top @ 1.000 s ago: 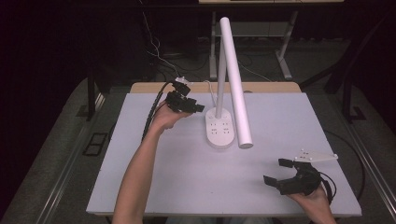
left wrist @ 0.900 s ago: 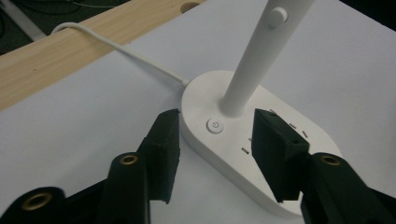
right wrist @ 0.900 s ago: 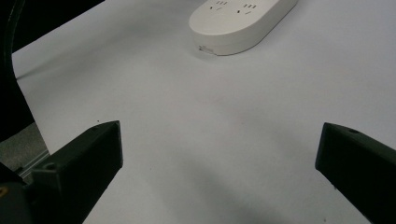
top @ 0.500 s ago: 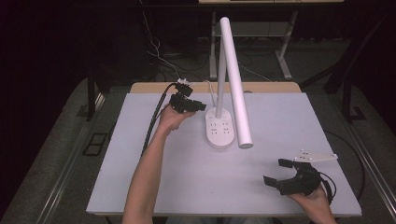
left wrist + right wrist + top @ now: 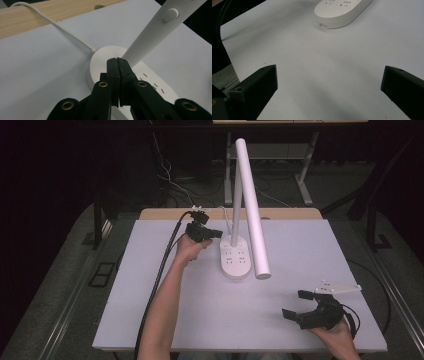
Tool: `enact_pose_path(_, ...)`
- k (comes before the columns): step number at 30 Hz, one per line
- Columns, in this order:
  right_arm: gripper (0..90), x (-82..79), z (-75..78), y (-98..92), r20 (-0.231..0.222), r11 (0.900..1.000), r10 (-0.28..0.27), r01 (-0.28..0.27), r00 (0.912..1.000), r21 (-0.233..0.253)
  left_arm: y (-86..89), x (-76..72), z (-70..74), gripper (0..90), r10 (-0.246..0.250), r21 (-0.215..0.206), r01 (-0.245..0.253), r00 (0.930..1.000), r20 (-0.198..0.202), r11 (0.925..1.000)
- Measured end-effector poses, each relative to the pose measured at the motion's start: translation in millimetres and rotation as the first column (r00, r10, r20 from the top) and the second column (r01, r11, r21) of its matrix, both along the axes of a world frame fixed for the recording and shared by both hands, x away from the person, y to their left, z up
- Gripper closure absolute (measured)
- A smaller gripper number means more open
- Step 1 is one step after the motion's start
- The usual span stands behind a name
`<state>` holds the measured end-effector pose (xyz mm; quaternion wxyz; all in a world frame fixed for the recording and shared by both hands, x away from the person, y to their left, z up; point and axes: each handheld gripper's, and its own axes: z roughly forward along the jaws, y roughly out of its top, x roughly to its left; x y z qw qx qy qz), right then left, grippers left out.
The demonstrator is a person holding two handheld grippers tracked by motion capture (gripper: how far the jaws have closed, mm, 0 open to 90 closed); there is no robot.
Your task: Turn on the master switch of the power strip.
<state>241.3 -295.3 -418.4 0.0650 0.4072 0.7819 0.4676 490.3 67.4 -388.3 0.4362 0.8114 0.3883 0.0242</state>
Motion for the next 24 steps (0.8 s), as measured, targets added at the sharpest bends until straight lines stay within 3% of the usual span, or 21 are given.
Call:
enact_pose_path(7, 0.3, 0.0, 0.0, 0.0, -0.001, 1.0, 0.001, -0.001, 1.0, 0.002, -6.6, -0.1, -7.0, 89.6, 0.0, 0.018, 0.001, 0.9999, -0.011, 0.9998)
enact_pose_path(13, 0.3, -0.2, 0.1, 0.3, -0.006, 1.0, 0.004, -0.004, 1.0, 0.002, -11.8, 0.3, -12.9, 89.6, 0.002, 0.01, -0.002, 0.9999, -0.012, 0.9999)
enact_pose_path(14, 0.2, -0.2, 0.0, 0.5, -0.007, 1.0, 0.003, -0.003, 1.0, 0.003, -11.1, 0.9, -13.2, 89.6, -0.01, 0.027, 0.011, 0.9999, -0.011, 0.9996)
enact_pose_path(16, 0.3, -0.2, 0.0, 0.6, -0.007, 1.0, 0.003, -0.003, 1.0, 0.002, -13.7, 0.1, -14.5, 89.6, 0.007, 0.006, -0.007, 0.9998, -0.019, 1.0)
enact_pose_path(23, 0.3, -0.2, -0.1, 1.1, -0.007, 1.0, 0.007, -0.007, 0.9999, 0.001, -16.8, 0.9, -18.9, 89.6, 0.007, 0.006, -0.007, 0.9995, -0.03, 1.0)
enact_pose_path(24, 0.3, 0.0, -0.2, 1.1, -0.005, 1.0, 0.009, -0.009, 0.9999, 0.0, -15.9, 2.1, -19.4, 89.6, -0.009, 0.022, 0.01, 0.9997, -0.02, 0.9997)
